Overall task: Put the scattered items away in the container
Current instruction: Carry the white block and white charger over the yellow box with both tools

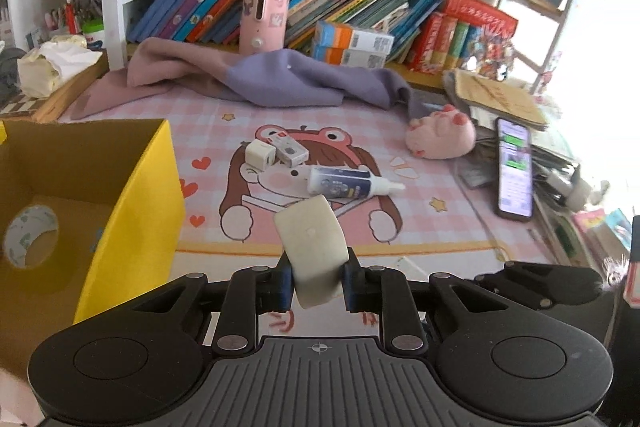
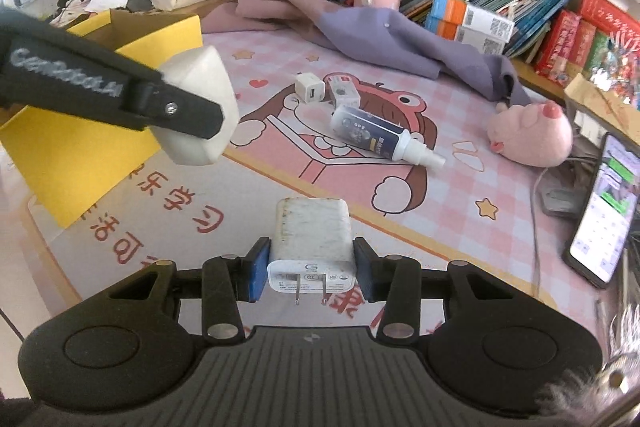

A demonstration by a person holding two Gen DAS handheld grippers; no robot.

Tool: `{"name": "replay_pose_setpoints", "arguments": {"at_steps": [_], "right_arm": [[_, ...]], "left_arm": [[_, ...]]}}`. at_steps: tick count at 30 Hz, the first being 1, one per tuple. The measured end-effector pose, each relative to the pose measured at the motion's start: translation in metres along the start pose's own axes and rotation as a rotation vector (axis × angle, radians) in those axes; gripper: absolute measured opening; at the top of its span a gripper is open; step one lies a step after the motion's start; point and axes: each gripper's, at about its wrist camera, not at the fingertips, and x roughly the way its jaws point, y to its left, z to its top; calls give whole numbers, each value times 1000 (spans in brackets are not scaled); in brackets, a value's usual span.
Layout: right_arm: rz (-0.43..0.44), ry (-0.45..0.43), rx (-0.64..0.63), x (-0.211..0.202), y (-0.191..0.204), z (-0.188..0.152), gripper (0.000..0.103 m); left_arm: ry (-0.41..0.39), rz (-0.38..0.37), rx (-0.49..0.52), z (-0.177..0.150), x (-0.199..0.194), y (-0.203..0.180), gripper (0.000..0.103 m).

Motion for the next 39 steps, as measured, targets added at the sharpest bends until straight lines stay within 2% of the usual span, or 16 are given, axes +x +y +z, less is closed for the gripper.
{"name": "replay_pose_setpoints", "arguments": {"at_steps": [11,23,28,34,39], "right_arm": [[-93,-27,44,-49,48,-8,41],[-156,-28,61,-86,137,-30,41],[-144,-18,61,-103,185,-46,41],[-91,-18,22,-114,240,-57,41],[-65,-33,-20,-123,270,-57,41]], "left_arm": [[-45,-128,43,-33,-62,26,20],[-49,-197,71,-84,-125,75,20],[-53,-172,83,-113,-158,102,19],[-30,-93,30,-145,-189,143,19],[-30,-41,-29,-162,-207,170,19]]}}
